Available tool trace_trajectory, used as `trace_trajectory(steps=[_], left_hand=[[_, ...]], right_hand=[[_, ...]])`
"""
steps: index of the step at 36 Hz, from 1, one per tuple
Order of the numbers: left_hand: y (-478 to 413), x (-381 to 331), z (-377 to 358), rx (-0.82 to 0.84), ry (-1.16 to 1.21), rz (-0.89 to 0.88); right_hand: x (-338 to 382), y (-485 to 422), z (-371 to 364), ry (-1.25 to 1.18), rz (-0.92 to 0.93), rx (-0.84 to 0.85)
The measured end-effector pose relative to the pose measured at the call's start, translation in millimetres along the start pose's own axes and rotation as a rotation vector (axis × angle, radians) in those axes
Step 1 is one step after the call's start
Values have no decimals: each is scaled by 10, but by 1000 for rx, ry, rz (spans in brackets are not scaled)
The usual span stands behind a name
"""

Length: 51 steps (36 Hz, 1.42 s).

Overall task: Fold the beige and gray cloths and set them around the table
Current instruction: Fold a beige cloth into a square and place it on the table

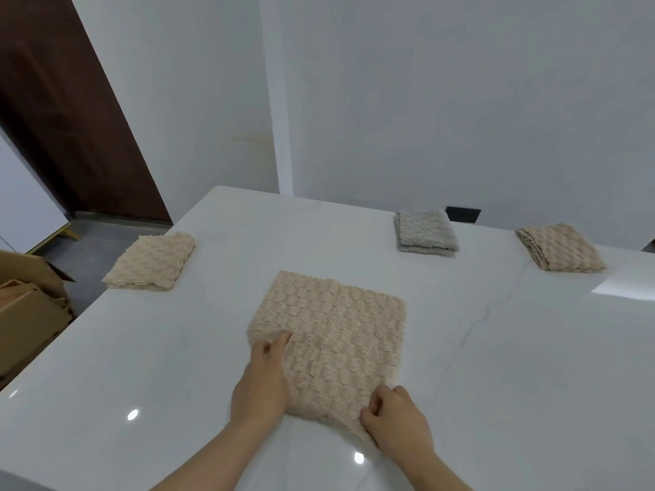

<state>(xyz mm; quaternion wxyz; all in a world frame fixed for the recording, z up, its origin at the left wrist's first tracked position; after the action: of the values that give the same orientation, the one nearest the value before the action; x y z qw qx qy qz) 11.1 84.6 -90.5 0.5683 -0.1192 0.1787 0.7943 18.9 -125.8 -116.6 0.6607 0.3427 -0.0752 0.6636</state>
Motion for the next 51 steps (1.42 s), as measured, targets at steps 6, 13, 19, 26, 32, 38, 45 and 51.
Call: trace_trajectory(steps=[6, 13, 19, 26, 32, 38, 45, 51], left_hand=[[87, 285, 29, 19, -147, 105], [131, 328, 125, -31, -324, 115], [48, 190, 51, 88, -460, 21], [171, -274, -39, -121, -254, -492], [284, -376, -309, -83, -245, -671], [398, -328, -429, -116, -231, -573], [471, -337, -383, -120, -254, -580], [485, -258, -429, -106, -252, -625]], right_hand=[[-4, -35, -8, 9, 14, -7], [-18, -54, 24, -10, 43, -47], [-100, -95, 308, 119, 80, -180], [-34, -36, 451, 386, 317, -439], [16, 59, 213, 269, 529, -380], [-33, 145, 181, 263, 569, -337], [-63, 216, 123, 381, 580, -358], [-70, 262, 101, 358, 597, -369]])
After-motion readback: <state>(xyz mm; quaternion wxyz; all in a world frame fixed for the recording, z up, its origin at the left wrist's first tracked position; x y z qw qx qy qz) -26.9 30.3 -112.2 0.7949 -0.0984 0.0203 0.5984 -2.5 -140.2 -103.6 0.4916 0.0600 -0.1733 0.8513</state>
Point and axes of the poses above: each hand's wrist, its own y-axis away from the middle knuckle, its own z-axis out of the back of the hand, x = y × z, the point moved 9 cm from there along -y, towards the middle knuckle, and after that the axes turned 5 degrees about -y, right-handed, at the moved point
